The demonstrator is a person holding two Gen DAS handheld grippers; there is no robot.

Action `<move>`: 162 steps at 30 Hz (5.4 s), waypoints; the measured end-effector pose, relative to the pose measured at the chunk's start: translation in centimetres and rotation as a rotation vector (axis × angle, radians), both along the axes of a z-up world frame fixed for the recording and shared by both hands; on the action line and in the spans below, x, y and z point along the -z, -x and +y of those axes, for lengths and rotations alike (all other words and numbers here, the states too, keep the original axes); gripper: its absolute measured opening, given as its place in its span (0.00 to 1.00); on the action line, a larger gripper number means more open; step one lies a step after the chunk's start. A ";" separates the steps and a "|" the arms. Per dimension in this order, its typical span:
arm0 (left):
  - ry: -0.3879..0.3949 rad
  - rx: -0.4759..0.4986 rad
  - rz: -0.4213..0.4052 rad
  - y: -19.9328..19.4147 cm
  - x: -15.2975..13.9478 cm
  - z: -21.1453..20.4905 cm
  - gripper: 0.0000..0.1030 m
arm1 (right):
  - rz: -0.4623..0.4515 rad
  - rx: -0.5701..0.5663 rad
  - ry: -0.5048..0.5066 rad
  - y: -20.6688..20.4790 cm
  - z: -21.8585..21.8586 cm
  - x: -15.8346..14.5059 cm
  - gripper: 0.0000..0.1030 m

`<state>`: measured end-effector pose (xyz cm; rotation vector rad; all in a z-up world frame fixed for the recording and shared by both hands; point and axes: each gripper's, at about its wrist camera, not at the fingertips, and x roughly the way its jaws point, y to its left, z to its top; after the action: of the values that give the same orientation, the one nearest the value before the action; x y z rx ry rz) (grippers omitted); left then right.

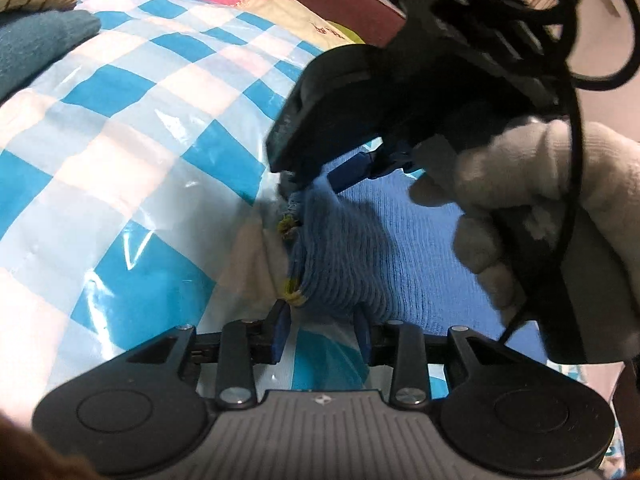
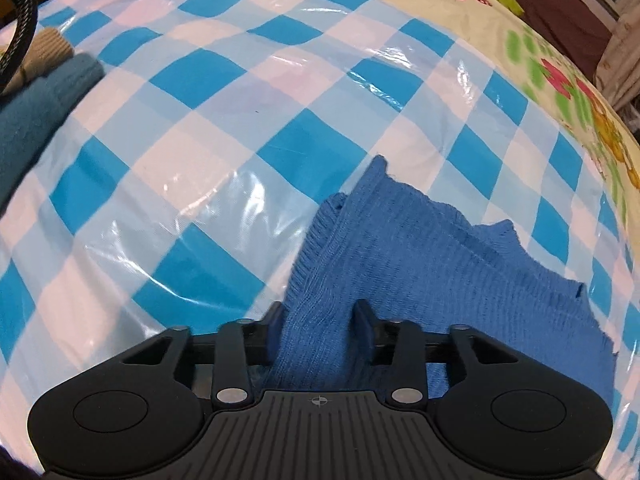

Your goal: Fold small clothes

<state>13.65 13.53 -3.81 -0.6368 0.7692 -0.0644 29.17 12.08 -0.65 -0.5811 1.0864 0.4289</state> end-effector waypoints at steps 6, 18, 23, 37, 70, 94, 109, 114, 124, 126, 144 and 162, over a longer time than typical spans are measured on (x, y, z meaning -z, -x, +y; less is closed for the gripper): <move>-0.020 -0.003 0.015 -0.9 0.2 -0.8 0.37 | 0.010 -0.007 -0.033 0.0 -1.0 -0.7 0.19; -0.013 -0.033 -0.026 -0.8 0.1 -1.4 0.29 | 0.043 0.014 -0.150 -0.5 -3.7 -2.6 0.13; -0.021 -0.045 -0.007 -1.1 0.0 -1.4 0.34 | 0.048 0.017 -0.174 -0.6 -4.5 -3.2 0.12; -0.104 -0.012 -0.053 -0.2 -1.5 -3.3 0.16 | 0.065 0.019 -0.211 -0.5 -6.0 -4.1 0.12; -0.119 0.062 -0.131 0.1 -4.4 -5.7 0.15 | 0.030 -0.009 -0.184 -1.2 -6.1 -5.2 0.15; -0.251 0.367 -0.146 -4.7 -6.5 -20.7 0.15 | 0.002 0.283 -0.456 -3.6 -28.1 -7.4 0.14; -0.333 0.455 -0.088 -7.9 -4.0 -24.5 0.15 | 0.029 0.411 -0.545 -3.2 -34.8 -4.1 0.21; -0.331 0.456 -0.089 -7.2 -4.4 -25.2 0.15 | 0.058 0.444 -0.610 -3.9 -35.4 -3.9 0.24; -0.333 0.453 -0.111 -6.3 -5.9 -25.5 0.15 | -0.003 0.405 -0.562 -4.3 -34.7 -5.2 0.13; -0.329 0.457 -0.126 -6.2 -6.4 -25.8 0.15 | -0.015 0.406 -0.569 -4.5 -35.1 -5.6 0.12; -0.284 0.569 -0.096 -4.3 -6.3 -27.4 0.35 | -0.017 0.460 -0.609 -3.4 -39.8 -5.0 0.21; -0.424 0.482 -0.084 -2.1 -6.9 -22.3 0.35 | 0.108 0.425 -0.639 3.7 -40.5 -3.7 0.13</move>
<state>15.78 -8.74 3.06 -0.0371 0.8104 -0.3572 25.47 -28.40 3.09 0.2387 1.0665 0.4061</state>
